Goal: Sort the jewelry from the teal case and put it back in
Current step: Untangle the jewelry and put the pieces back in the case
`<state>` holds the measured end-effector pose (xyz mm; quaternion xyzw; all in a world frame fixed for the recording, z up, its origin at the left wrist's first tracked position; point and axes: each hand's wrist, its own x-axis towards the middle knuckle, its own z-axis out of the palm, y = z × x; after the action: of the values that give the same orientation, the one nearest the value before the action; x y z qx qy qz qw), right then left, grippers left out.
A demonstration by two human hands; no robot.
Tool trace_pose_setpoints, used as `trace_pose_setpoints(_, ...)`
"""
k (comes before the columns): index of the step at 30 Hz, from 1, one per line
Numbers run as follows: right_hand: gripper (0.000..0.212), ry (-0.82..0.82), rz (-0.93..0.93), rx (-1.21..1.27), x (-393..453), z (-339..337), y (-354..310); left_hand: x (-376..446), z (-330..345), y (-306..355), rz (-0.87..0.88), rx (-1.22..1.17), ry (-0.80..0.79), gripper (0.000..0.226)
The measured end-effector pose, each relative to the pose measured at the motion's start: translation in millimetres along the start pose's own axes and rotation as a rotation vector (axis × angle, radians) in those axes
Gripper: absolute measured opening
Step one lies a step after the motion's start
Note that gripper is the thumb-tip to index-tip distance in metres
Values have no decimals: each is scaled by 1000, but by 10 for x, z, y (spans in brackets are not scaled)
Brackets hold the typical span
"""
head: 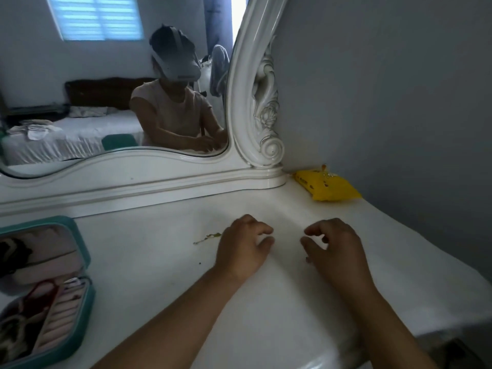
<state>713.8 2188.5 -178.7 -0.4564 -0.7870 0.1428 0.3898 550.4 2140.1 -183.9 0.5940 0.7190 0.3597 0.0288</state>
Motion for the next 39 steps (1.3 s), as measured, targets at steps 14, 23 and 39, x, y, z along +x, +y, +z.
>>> trace_pose_setpoints(14, 20, -376, -367, -197, -73, 547, -652, 307, -293, -626, -100, 227, -260, 25)
trace_pose_setpoints(23, 16, -415, -452, -210, -60, 511, -601, 446, -225, -598, 18, 442, -361, 18)
trace_pose_setpoints(39, 19, -171, -73, -378, 434, 140, 54, 831, 148, 2, -16, 13, -290, 25)
